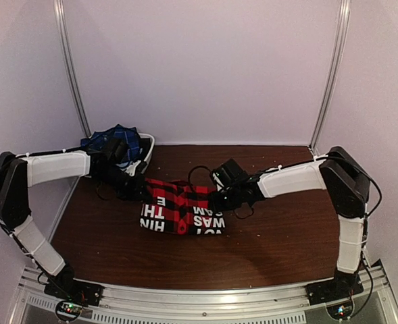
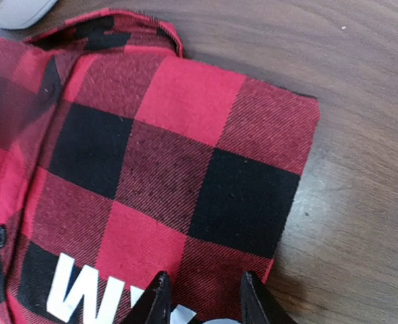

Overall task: Fold and stack the long sleeve shirts
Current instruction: Turn over the square folded shirt at the center of the board.

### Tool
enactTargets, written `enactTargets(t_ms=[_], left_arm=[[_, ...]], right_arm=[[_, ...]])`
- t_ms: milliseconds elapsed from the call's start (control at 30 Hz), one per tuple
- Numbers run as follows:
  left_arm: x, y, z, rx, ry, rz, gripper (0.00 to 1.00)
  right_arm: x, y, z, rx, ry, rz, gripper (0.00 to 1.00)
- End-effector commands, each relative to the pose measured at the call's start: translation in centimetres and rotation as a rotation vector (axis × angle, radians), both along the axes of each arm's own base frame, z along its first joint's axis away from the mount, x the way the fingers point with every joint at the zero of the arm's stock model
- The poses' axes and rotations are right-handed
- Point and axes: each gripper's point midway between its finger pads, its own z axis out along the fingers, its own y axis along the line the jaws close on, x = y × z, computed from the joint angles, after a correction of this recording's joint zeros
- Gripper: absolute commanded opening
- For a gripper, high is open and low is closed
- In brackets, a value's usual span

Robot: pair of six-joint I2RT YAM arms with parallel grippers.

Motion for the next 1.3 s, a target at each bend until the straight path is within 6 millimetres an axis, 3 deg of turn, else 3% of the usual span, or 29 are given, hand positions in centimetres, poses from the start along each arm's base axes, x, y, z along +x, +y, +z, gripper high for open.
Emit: enactTargets(t_ms=[0,167,300,400,467,567,700,933,1100,1267], left_arm=[[1.4,-1.0,6.4,-0.088,-0.133,-0.047,0.00],[2.1,-2.2,10.7,-0.174,-0.190,-0.068,0.00],[3.3,-4.0,15.8,-0.297,-0.260,-0.092,0.00],[4.7,-5.7,18.0,-0.353,-0.295,-0.122,0.00],[5.5,-7.3,18.0,-0.365,-0.295,-0.152,0.00],[6.3,-9.3,16.5,-0.381,-0.264,-0.178,0.00],[6.5,-10.5,14.3,-0.384,-0.234,-0.187,0.00],[5.7,-10.5,12.0,-0.378,-0.205,-0.187,0.00],[5.4,-10.5,11.4,-0.377,-0.194,-0.191,0.00],[5.2,-11.4,11.1,-0.369,-0.194,-0.201,0.00]], right_arm=[[-0.2,3.6,-0.8,0.035,0.004,0.047,0.36],[-0.9,8.1,-1.1,0.108,0.021,0.092,0.33],[-0.7,12.9,0.9,0.308,0.038,0.122,0.32],[-0.7,17.1,3.2,0.491,0.047,0.147,0.31],[-0.8,19.7,5.7,0.624,0.037,0.161,0.31],[-0.9,21.1,7.4,0.759,0.060,0.154,0.31],[-0.2,20.1,7.1,0.787,0.063,0.122,0.32],[0.2,15.8,5.0,0.723,0.066,0.067,0.36],[0.2,12.4,5.7,0.680,0.029,0.039,0.42],[0.0,7.7,6.9,0.617,0.006,-0.008,0.44]])
